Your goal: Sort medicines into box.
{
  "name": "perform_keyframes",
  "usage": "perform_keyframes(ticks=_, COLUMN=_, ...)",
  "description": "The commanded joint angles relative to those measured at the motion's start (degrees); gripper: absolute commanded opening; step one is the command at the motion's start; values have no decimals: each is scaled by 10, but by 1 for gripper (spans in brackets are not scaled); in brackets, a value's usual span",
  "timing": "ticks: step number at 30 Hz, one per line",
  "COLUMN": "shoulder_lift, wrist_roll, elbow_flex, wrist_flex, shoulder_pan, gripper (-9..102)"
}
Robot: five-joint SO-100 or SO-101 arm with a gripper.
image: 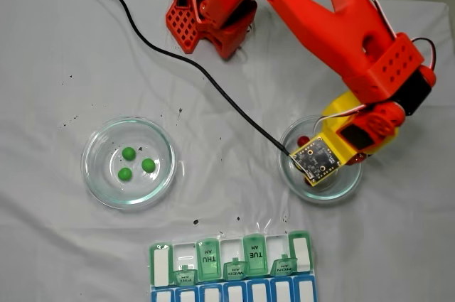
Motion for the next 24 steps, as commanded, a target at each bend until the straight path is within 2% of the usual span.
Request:
perform_keyframes(ticks=1, shoulder_lift=6, wrist_roll=1, elbow_flex=-19, wrist_flex=-9, shoulder_pan=-25, gripper=17)
perform_keyframes(ticks=24, shoulder_lift=-25, wrist_roll=24, elbow_flex=-30, wrist_flex=-6, shoulder_pan=-26, gripper=17)
